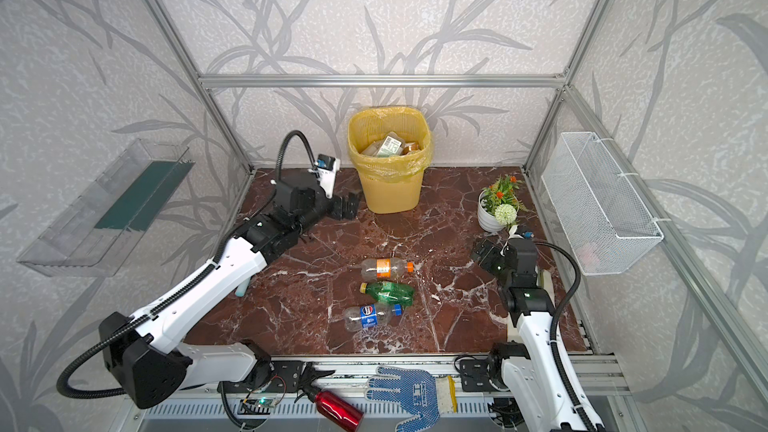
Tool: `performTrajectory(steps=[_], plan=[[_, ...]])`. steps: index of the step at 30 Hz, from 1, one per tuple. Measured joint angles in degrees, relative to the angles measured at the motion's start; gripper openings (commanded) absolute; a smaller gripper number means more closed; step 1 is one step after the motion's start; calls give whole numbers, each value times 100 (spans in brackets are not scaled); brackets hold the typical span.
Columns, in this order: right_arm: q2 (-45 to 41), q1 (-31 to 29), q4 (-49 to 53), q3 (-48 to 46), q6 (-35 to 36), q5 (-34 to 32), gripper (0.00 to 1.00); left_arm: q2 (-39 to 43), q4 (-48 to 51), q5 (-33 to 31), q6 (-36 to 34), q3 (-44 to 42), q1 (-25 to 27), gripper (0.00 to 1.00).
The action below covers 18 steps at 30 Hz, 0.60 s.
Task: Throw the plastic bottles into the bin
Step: 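Lower the left gripper onto the blue-capped Pepsi bottle and grasp it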
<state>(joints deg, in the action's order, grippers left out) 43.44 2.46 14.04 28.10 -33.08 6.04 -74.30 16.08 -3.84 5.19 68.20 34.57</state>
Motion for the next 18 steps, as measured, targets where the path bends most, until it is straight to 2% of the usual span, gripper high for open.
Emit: performTrajectory(steps=[4,10,15,18], plan=[[-26,-4,0,-87,11,-48,97,232,514,240,-321,-625,522,97],[17,-4,-28,-96,37,-107,97,573,1298,306,-433,-1311,1502,94],[160,-4,-92,-98,39,-103,97,234,1742,210,-455,-1427,2459,89],[199,-4,-94,-98,61,-101,97,-195,1921,240,-461,-1425,2833,85]])
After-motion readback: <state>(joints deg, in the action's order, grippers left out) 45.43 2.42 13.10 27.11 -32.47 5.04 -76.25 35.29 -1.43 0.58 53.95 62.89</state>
